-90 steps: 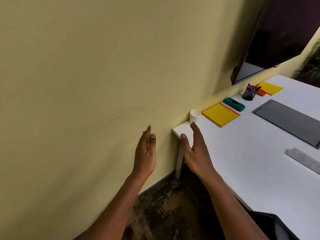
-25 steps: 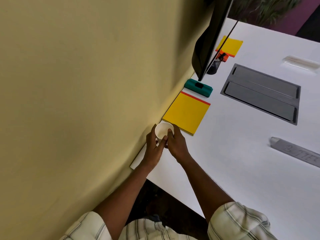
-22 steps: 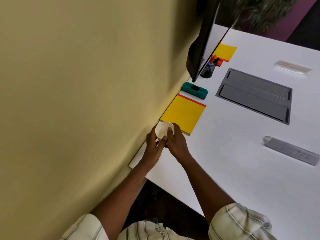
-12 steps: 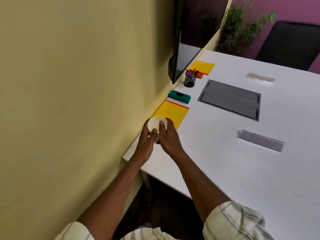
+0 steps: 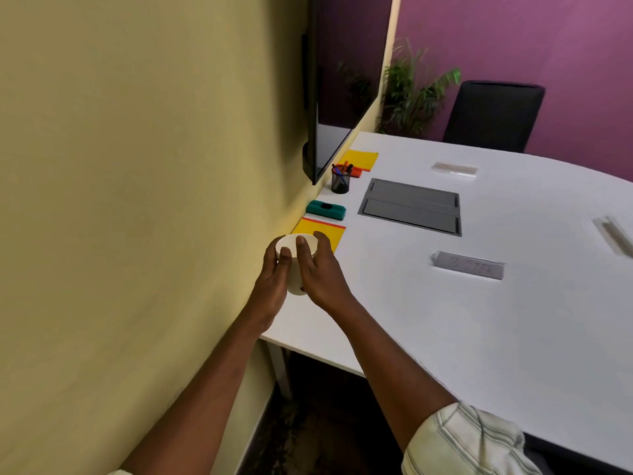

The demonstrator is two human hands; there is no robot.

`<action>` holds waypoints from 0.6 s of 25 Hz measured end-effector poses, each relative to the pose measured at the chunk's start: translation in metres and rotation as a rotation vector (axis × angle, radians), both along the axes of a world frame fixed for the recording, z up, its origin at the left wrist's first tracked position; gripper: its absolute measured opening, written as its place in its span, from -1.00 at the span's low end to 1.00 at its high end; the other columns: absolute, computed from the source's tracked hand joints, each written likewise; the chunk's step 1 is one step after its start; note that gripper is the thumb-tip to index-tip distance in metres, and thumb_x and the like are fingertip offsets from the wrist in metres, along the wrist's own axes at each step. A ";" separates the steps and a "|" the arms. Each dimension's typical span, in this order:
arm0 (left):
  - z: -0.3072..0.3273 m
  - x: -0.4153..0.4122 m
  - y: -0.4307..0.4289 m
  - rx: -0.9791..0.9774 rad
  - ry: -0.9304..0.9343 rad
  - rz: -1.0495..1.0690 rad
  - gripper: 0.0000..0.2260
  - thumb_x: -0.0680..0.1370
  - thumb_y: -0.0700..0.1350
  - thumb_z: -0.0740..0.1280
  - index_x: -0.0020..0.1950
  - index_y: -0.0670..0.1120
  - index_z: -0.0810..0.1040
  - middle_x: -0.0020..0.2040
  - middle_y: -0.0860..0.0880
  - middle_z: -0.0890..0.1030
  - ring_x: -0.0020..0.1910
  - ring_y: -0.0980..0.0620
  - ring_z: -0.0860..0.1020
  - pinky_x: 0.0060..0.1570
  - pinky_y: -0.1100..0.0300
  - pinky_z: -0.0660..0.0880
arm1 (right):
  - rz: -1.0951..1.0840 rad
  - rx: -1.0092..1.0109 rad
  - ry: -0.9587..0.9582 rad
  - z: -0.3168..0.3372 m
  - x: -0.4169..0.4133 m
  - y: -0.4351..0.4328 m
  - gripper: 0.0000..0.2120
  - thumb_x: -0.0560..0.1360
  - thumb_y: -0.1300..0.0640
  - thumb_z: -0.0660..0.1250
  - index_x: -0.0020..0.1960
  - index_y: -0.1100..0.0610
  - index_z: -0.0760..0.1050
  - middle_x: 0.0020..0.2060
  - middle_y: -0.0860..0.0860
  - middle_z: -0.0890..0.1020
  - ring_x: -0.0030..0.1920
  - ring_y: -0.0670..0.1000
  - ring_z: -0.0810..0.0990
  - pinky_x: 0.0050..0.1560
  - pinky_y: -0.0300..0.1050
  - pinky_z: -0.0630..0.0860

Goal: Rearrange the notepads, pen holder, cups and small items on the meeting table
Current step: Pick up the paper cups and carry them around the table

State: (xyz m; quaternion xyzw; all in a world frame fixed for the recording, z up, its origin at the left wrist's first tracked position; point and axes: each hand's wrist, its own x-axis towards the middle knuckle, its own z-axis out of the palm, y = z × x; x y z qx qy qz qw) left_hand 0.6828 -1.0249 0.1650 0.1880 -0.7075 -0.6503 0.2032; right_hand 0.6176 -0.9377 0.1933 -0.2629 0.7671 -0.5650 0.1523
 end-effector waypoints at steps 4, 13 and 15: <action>0.020 0.024 -0.008 0.029 0.099 -0.300 -0.50 0.56 0.11 0.20 0.48 0.09 0.19 0.42 0.01 0.39 0.39 0.02 0.38 0.36 0.01 0.36 | -0.052 -0.007 0.048 0.023 0.022 0.011 -0.42 0.59 -0.17 0.05 0.49 0.12 0.09 0.38 0.13 0.37 0.29 0.13 0.43 0.22 0.09 0.49; 0.064 0.086 0.009 -0.156 0.148 -0.514 -0.29 0.37 -0.29 0.50 0.43 -0.01 0.28 0.32 -0.01 0.48 0.30 -0.02 0.48 0.23 -0.02 0.49 | -0.182 -0.087 0.109 0.060 0.114 0.055 -0.42 0.54 -0.20 0.11 0.44 0.09 0.14 0.16 -0.02 0.45 0.13 -0.02 0.48 -0.11 -0.39 0.51; 0.068 0.092 0.034 -0.159 0.174 -0.479 -0.36 0.36 -0.29 0.50 0.36 0.04 0.35 0.25 0.03 0.54 0.24 0.02 0.53 0.17 0.04 0.53 | -0.249 -0.053 0.094 0.064 0.133 0.079 -0.32 0.50 -0.27 0.12 0.47 0.07 0.08 0.26 0.03 0.44 0.19 0.04 0.49 0.04 -0.16 0.57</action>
